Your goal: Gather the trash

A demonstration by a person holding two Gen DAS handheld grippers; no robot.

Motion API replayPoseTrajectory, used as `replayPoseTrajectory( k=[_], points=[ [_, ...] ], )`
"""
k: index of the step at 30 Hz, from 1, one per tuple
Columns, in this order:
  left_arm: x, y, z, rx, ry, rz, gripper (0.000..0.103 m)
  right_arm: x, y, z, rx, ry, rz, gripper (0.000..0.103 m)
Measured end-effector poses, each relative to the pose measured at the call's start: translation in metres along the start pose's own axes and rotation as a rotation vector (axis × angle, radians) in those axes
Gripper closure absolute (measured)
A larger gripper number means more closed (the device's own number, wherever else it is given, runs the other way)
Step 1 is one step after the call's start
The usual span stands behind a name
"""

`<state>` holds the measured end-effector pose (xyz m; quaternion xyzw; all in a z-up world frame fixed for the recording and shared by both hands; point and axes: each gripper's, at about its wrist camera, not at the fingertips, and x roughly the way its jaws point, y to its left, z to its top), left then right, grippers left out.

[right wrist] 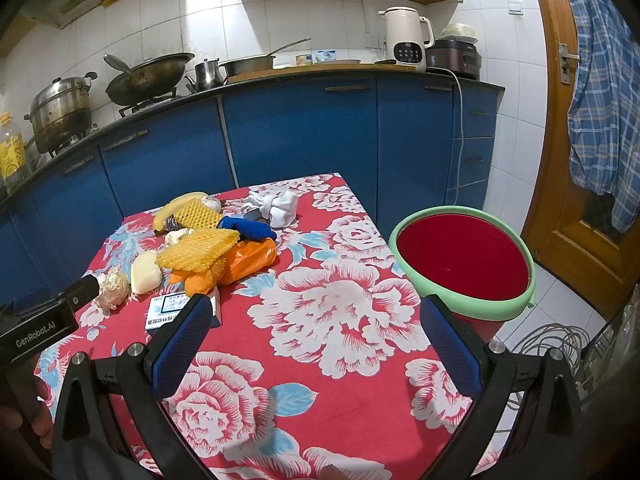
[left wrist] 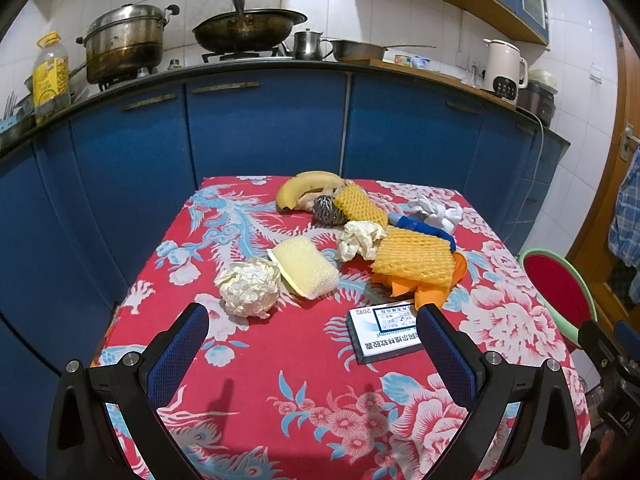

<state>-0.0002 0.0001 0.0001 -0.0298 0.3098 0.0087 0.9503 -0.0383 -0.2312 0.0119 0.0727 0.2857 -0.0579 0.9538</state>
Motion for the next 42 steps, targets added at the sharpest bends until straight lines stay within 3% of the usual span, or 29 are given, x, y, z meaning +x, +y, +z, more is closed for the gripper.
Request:
replayPoseTrajectory(
  k=[42],
  points=[
    [-0.0003, 0.0001, 0.0, -0.002, -0.001, -0.002, 0.0, -0.0017, -0.0023, -0.0004, -0.001, -0.003, 0.002, 0.001]
  ],
)
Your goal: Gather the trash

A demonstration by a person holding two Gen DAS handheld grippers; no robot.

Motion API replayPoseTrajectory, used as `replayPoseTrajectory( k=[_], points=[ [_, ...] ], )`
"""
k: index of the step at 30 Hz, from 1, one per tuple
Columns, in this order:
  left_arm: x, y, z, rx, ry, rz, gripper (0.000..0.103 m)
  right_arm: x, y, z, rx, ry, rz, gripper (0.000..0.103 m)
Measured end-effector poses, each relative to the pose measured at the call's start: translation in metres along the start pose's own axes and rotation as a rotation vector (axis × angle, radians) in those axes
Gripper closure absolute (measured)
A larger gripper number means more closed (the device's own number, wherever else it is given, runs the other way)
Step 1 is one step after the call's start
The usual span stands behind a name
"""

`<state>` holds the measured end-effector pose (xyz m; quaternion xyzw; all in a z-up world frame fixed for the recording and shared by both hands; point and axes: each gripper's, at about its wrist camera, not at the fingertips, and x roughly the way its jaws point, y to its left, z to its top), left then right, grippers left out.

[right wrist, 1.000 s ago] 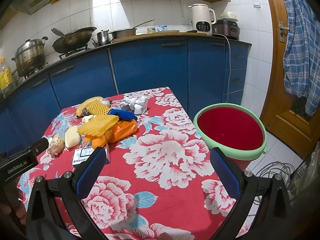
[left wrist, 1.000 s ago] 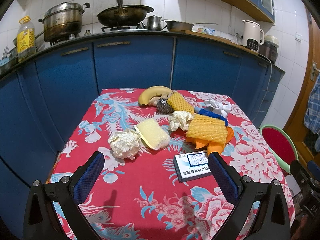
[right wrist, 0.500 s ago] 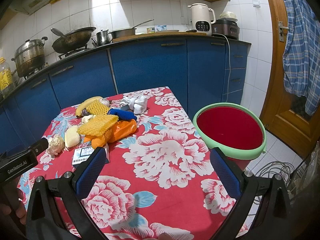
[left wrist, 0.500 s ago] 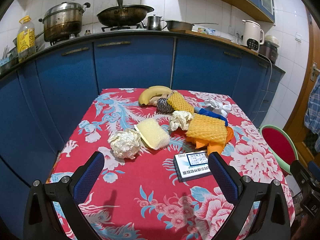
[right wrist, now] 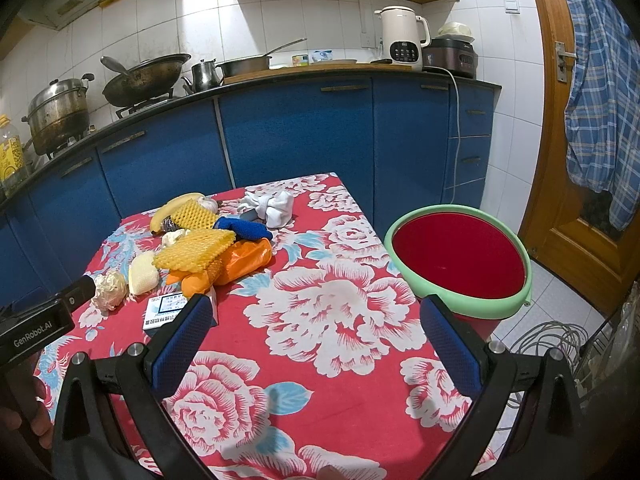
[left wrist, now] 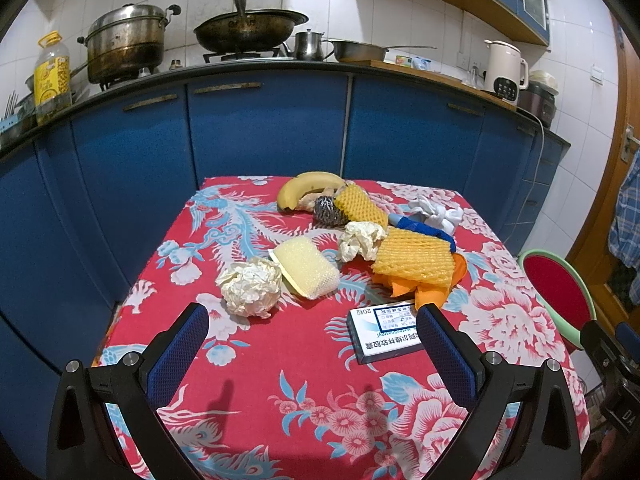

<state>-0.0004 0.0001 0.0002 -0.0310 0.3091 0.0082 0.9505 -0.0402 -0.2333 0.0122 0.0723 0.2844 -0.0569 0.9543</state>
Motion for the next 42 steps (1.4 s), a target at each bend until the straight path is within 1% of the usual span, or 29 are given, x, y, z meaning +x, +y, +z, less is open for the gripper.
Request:
replayPoseTrajectory(
  k=[9, 13, 14, 20, 27, 36, 42],
  points=[
    [-0.002, 0.003, 0.002, 0.001, 0.006, 0.001, 0.0, 0.001, -0.001, 0.001, 0.002, 0.006, 0.001, 0.001],
    [0.002, 0.007, 0.004, -0.001, 0.009, 0.002, 0.0, 0.002, -0.003, 0.001, 0.003, 0.011, 0.003, 0.001],
    [0.008, 0.001, 0.004, -0.001, 0.01, 0.003, 0.0, 0.002, -0.003, 0.001, 0.002, 0.012, 0.003, 0.001],
    [0.009, 0.006, 0.001, -0.003, 0.016, 0.008, 0.0, 0.01, 0.002, 0.0, 0.0, 0.022, 0.001, 0.001],
    [0.017, 0.011, 0.01, 0.014, 0.028, 0.013, 0.0, 0.02, 0.006, 0.005, -0.011, 0.028, -0.002, 0.001],
    [0.039, 0.025, 0.028, 0.036, 0.048, 0.017, 0.0, 0.042, 0.023, 0.023, -0.04, 0.057, 0.012, 0.001],
    [0.063, 0.037, 0.038, 0.047, 0.078, 0.015, 0.0, 0.066, 0.05, 0.034, -0.08, 0.09, 0.018, 0.001]
  ],
)
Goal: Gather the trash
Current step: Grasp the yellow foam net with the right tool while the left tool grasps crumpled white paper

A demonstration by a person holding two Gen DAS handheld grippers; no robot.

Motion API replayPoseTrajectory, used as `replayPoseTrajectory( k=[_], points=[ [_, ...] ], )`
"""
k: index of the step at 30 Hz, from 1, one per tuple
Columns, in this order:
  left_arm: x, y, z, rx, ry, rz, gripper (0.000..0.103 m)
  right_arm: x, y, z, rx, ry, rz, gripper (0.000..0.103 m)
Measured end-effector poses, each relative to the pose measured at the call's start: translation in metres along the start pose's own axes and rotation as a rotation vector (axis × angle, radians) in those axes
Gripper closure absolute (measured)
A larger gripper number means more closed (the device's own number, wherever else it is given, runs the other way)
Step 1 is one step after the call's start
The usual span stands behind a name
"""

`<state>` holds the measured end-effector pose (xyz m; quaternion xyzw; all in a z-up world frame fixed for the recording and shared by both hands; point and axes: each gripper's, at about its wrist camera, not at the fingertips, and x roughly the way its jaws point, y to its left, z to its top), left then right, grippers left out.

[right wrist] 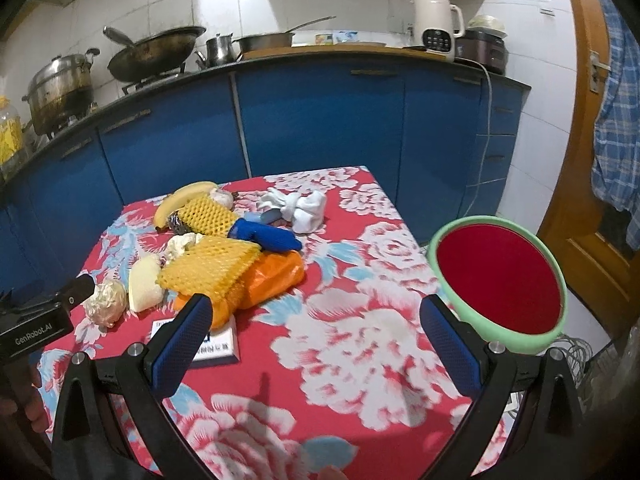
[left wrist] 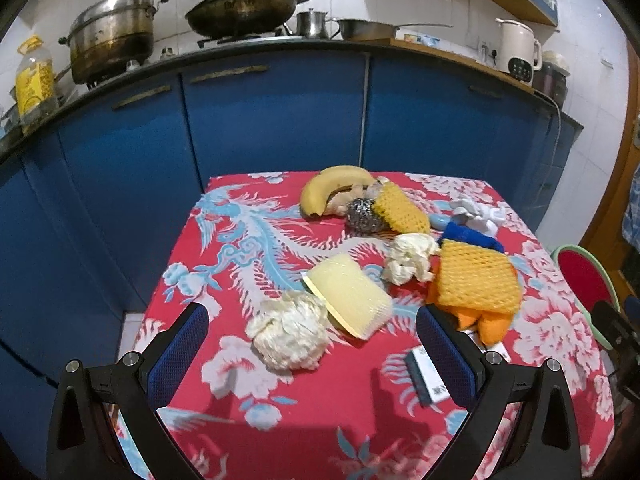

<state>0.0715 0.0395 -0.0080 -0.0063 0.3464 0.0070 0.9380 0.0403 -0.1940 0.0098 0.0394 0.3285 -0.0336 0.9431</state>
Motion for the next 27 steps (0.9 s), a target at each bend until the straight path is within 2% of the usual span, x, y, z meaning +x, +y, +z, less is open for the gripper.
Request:
replayPoseTrajectory(
  k=[11, 18, 20, 21, 22, 27],
  points=[
    [0.035, 0.027, 0.007, -0.009, 0.045, -0.037, 0.0, 0.05, 0.052, 0.017, -0.081, 0.063, 0.025, 0.002],
    [0.044, 0.047, 0.0, -0.058, 0.075, -0.035, 0.0, 0.082, 0.071, 0.018, -0.108, 0.124, 0.05, 0.015],
    [0.047, 0.053, -0.002, -0.079, 0.085, -0.025, 0.0, 0.089, 0.077, 0.017, -0.129, 0.138, 0.061, 0.025],
    [0.048, 0.056, -0.003, -0.09, 0.092, -0.022, 0.0, 0.092, 0.079, 0.016, -0.135, 0.146, 0.069, 0.038],
    [0.049, 0.057, -0.003, -0.096, 0.096, -0.022, 0.0, 0.095, 0.08, 0.015, -0.137, 0.156, 0.076, 0.047],
    [0.047, 0.055, -0.005, -0.098, 0.094, -0.012, 0.0, 0.096, 0.082, 0.014, -0.155, 0.15, 0.103, 0.068]
  ],
)
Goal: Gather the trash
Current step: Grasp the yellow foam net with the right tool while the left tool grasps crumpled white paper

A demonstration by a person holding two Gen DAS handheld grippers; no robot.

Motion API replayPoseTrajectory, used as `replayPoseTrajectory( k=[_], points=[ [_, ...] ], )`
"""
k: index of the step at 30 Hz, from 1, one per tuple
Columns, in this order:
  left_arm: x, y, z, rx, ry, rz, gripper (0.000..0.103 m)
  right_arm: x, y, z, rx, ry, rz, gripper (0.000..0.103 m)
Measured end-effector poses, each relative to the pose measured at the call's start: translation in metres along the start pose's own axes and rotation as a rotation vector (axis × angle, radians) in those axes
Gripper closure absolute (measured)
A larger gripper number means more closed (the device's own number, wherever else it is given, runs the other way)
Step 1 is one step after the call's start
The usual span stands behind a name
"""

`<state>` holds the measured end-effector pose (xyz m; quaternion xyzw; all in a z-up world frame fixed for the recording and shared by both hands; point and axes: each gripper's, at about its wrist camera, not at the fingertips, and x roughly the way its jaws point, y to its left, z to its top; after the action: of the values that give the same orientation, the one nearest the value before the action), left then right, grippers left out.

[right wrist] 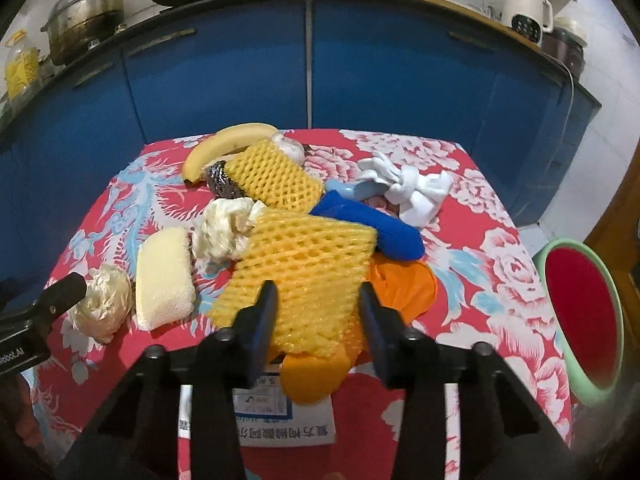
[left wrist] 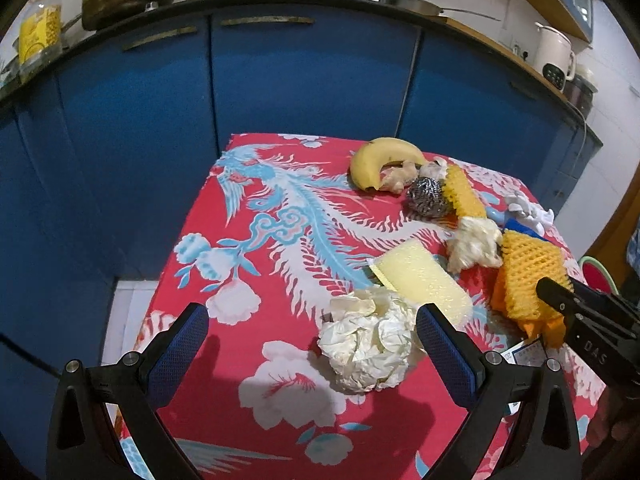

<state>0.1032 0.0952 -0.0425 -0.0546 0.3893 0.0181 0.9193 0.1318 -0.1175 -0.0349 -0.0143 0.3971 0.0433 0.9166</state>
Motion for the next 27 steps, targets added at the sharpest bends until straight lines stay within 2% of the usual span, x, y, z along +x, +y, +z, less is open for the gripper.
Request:
replayPoseTrajectory(
  k=[6, 10, 15, 17, 20, 27],
  points=[
    [-0.003, -0.011, -0.002, 0.01, 0.009, 0.001, 0.003, -0.007, -0.011, 0.0, 0.027, -0.006, 0.058, 0.086],
    [0.004, -0.018, -0.006, 0.002, 0.046, -0.012, 0.006, -0.017, -0.016, -0.001, 0.017, -0.033, 0.084, 0.09],
    [0.017, -0.021, -0.009, -0.027, 0.108, -0.053, 0.03, -0.034, -0.023, 0.0, 0.013, -0.07, 0.129, 0.091],
    [0.021, -0.021, -0.011, -0.048, 0.123, -0.068, 0.048, -0.042, -0.026, 0.001, 0.008, -0.095, 0.152, 0.091],
    [0.021, -0.021, -0.012, -0.072, 0.116, -0.08, 0.054, -0.054, -0.031, 0.002, 0.011, -0.122, 0.167, 0.091],
    [0.004, -0.022, -0.014, -0.086, 0.093, -0.1, 0.055, -0.063, -0.044, -0.004, 0.031, -0.118, 0.172, 0.091]
  ],
)
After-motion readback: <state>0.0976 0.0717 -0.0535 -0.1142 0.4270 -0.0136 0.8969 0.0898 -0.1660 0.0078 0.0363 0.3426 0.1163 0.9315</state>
